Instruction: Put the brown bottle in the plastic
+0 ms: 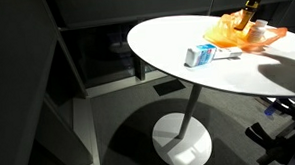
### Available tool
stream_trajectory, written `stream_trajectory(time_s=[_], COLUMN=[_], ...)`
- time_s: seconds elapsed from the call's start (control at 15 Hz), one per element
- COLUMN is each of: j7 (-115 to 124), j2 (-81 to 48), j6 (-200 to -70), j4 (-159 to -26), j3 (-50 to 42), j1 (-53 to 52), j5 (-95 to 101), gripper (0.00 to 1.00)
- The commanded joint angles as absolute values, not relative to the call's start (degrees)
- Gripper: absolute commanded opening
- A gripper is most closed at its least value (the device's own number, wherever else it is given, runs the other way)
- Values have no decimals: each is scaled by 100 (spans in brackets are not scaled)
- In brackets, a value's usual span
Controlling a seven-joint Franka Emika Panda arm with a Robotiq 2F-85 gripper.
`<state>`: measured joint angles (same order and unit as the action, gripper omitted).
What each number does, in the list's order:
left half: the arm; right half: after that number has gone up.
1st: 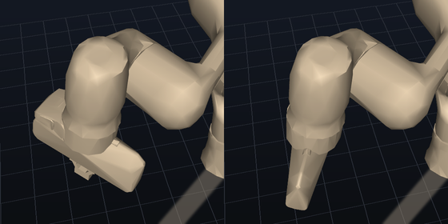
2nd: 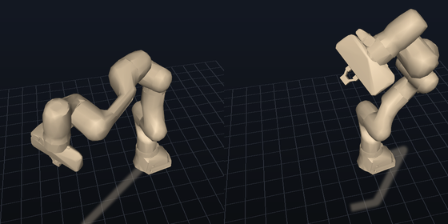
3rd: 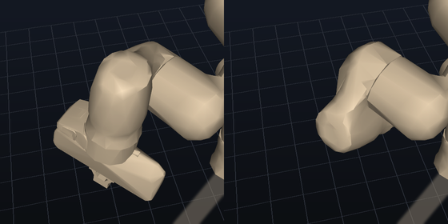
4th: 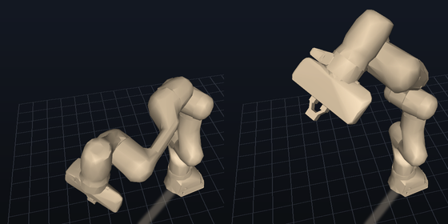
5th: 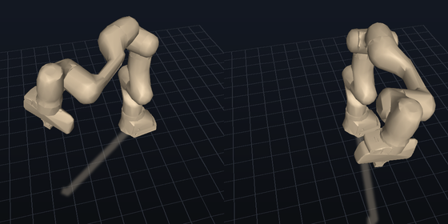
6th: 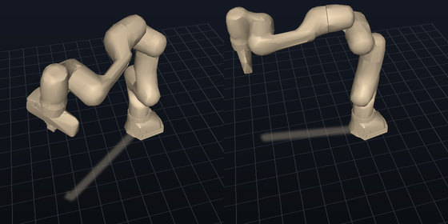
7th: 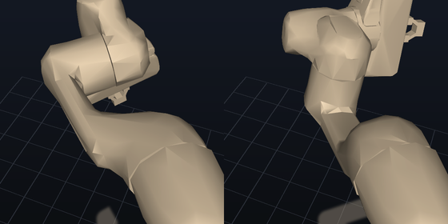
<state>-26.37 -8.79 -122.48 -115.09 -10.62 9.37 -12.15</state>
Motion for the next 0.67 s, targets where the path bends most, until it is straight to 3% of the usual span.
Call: stream_trajectory(time_s=[0.0, 0.47, 0.53, 0.6], j7=[-2662, -2554, -2528, -2509], j2=[-1150, -1410, -1424, -1421], j6=[-12082, -11993, -11968, -11944], j4=[-11182, -11129, -11126, -11130], j3=[-958, -901, -900, -902], j1=[1103, 1153, 1156, 1160], j5=[-1126, -1003, -979, -956], gripper=[20, 21, 54, 72])
